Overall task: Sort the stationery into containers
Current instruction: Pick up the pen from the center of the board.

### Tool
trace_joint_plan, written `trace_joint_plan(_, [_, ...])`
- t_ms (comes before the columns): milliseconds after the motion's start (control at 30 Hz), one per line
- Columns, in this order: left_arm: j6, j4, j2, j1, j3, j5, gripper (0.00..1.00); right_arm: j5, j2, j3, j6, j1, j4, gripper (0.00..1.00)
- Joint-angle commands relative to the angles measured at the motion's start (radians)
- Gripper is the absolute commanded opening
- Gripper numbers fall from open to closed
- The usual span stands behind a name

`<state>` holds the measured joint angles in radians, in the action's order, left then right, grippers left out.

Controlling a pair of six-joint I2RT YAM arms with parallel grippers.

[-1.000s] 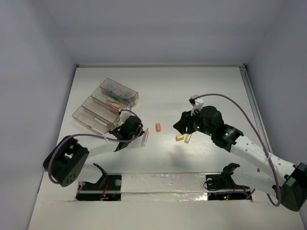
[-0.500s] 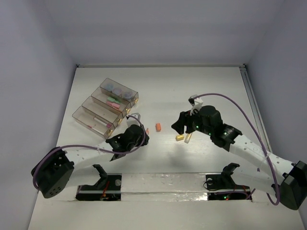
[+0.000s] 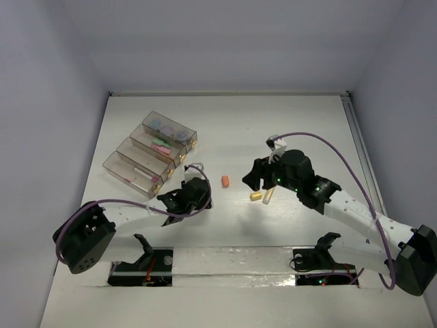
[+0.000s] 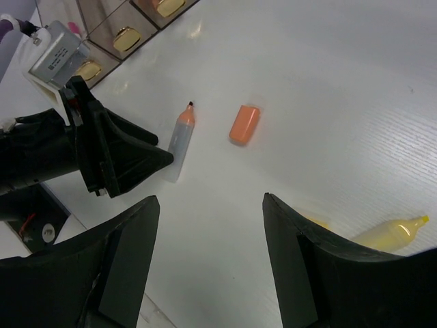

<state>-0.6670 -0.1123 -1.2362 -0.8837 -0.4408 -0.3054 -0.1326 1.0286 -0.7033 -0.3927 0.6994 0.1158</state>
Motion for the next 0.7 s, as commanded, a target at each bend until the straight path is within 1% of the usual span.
trace_joint_plan(0, [0.032,0.007,-0.032,-0.004,-0.047,-0.029,0.44,-0.015,0.008,0.004,0.0,-0.005,-0.064,0.68])
trace_joint_plan(133, [0.023,0.006,-0.087,-0.015,-0.07,-0.032,0.44,-0.027,0.021,0.005,-0.003,-0.005,-0.07,0.68])
trace_joint_plan(467, [0.02,0.023,-0.134,-0.024,-0.124,-0.047,0.44,-0.038,0.025,0.014,0.0,-0.005,-0.08,0.68])
trace_joint_plan(667, [0.02,0.025,-0.175,-0.024,-0.127,-0.054,0.44,-0.042,0.033,0.016,0.0,-0.005,-0.09,0.68])
